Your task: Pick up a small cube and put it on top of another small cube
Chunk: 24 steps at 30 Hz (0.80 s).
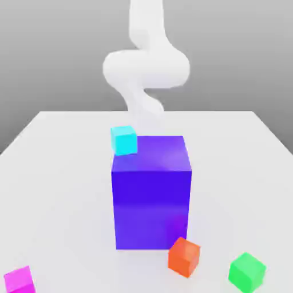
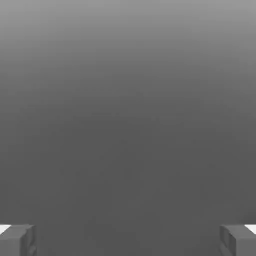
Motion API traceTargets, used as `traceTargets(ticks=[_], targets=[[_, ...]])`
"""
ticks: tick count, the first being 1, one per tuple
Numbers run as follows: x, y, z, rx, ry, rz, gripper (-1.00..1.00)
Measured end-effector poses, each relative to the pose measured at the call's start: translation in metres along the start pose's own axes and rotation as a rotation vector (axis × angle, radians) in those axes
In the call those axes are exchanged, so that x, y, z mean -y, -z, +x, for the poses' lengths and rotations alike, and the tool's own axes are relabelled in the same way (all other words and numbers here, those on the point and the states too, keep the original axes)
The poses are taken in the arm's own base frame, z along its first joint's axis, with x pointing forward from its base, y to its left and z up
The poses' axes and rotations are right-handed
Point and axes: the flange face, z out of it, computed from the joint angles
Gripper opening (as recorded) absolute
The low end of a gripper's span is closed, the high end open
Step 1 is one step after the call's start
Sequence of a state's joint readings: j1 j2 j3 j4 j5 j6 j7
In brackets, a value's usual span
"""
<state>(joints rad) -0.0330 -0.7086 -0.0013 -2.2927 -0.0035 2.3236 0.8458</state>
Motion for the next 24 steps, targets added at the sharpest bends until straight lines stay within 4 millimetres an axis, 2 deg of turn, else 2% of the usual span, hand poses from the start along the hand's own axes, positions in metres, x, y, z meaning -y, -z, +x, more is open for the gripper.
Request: traceTargets(ticks=[5,11,16,20,24], targets=[[-0.019,-0.087,0.025,0.041,-0.143,-0.126,0.00],[-0.064,-0.186,0.046,0.084,-0.317,-0.271,0.00],[-0.117,-0.264,0.055,0.115,-0.465,-0.391,0.00],[-0.175,-0.320,0.059,0.131,-0.597,-0.491,0.00],[-0.228,-0.374,0.047,0.157,-0.709,-0.583,0.00]])
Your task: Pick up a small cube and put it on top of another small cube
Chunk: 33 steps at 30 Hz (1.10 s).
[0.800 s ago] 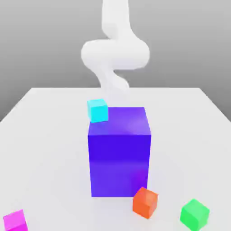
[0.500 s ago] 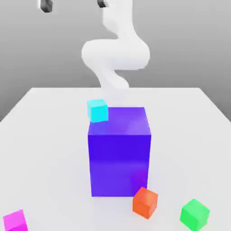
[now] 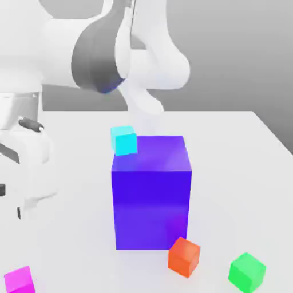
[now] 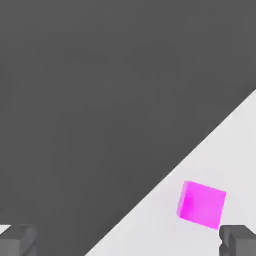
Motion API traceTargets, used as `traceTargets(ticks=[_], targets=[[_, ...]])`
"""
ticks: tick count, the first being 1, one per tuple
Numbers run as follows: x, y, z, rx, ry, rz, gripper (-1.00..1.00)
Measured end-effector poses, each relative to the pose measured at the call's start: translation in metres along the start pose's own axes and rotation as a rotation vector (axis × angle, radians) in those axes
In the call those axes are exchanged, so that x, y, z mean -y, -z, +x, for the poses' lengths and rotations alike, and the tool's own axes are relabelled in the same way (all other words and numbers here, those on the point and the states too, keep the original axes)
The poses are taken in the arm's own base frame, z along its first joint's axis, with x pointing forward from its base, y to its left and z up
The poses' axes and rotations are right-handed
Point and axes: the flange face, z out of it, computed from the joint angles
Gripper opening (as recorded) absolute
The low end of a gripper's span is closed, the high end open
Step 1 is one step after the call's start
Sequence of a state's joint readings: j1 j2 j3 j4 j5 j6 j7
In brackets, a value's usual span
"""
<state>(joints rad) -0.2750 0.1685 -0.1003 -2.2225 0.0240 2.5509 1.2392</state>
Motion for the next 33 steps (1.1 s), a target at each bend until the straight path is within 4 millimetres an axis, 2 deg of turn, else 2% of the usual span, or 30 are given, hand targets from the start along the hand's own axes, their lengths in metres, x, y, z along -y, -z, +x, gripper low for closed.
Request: traceTargets(ticks=[6,10,11,16,17,19,22,25,28,33], targets=[[-0.035,-0.107,0.034,0.033,-0.178,-0.137,0.00],[-0.048,-0.168,0.036,0.037,-0.203,-0.156,0.00],[-0.050,-0.179,0.036,0.037,-0.204,-0.156,-1.00],[-0.050,-0.178,0.036,0.037,-0.204,-0.155,-1.00],[-0.051,-0.184,0.035,0.037,-0.205,-0.155,-1.00],[-0.048,-0.169,0.036,0.037,-0.205,-0.156,-1.00],[-0.042,-0.130,0.036,0.038,-0.200,-0.156,-1.00],[-0.023,-0.113,-0.034,0.065,-0.028,-0.151,-1.00],[-0.015,-0.101,-0.109,0.087,0.155,-0.146,-1.00],[-0.028,-0.077,-0.233,0.111,0.472,-0.135,-1.00]])
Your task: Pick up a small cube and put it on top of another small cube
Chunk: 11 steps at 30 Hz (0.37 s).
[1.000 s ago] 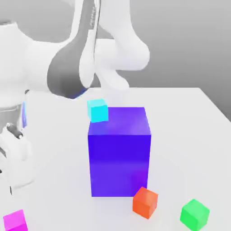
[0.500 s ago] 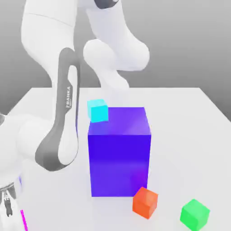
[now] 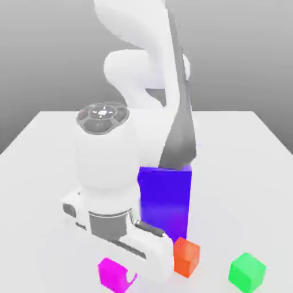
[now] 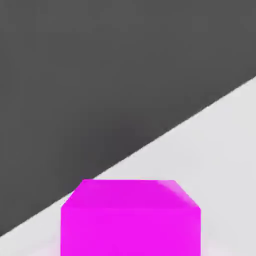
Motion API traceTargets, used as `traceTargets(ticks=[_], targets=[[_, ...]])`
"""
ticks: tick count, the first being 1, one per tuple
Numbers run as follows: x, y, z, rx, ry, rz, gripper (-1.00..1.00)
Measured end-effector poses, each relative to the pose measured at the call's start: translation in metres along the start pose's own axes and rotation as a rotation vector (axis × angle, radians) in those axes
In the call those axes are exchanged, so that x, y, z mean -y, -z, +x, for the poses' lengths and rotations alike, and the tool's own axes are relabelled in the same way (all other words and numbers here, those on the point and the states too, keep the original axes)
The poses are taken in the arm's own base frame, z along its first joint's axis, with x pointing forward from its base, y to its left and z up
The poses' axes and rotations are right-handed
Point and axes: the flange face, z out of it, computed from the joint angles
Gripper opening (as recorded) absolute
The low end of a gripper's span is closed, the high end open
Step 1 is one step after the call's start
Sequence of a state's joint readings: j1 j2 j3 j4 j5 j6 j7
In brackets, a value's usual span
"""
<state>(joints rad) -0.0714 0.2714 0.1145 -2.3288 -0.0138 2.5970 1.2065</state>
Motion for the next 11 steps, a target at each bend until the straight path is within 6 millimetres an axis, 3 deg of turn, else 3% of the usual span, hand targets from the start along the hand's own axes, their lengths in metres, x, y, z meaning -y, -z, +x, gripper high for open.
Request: traceTargets(ticks=[3,6,7,11], targets=[[0.012,0.004,-0.077,-0.006,0.204,-0.004,-1.00],[0.023,-0.022,-0.155,-0.017,0.410,-0.009,-1.00],[0.023,-0.037,-0.172,-0.019,0.456,-0.011,1.00],[0.023,-0.037,-0.172,-0.019,0.456,-0.011,1.00]])
